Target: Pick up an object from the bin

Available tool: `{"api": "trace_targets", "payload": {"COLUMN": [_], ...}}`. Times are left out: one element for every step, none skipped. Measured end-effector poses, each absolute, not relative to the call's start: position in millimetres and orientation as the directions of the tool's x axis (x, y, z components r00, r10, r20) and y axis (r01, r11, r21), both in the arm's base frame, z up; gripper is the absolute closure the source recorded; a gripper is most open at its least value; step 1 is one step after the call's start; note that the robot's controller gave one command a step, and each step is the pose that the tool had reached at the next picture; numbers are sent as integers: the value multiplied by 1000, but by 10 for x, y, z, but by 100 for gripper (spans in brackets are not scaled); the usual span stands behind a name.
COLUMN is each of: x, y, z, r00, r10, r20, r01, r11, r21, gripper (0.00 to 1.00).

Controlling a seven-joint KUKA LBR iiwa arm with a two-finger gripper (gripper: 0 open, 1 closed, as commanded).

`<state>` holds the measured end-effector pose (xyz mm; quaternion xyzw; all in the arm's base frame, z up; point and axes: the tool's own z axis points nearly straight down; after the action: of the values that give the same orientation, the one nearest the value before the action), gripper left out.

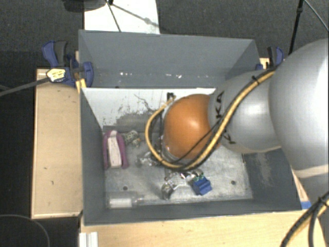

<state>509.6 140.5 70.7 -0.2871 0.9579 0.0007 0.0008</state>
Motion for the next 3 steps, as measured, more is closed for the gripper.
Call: {"api": "trace_targets", "payload": {"x": [4994,5529,5797], "y": [665,446,826], "z": [1385,1041,1027], "r00": [-841,-906,-946], "r10": [-542,-423,-323], "r20": [-6,-5,-11], "r01": [-542,-423,-323], "r11": [841,906,946], "r21": [-5,2,1], "gripper": [0,0,0]}}
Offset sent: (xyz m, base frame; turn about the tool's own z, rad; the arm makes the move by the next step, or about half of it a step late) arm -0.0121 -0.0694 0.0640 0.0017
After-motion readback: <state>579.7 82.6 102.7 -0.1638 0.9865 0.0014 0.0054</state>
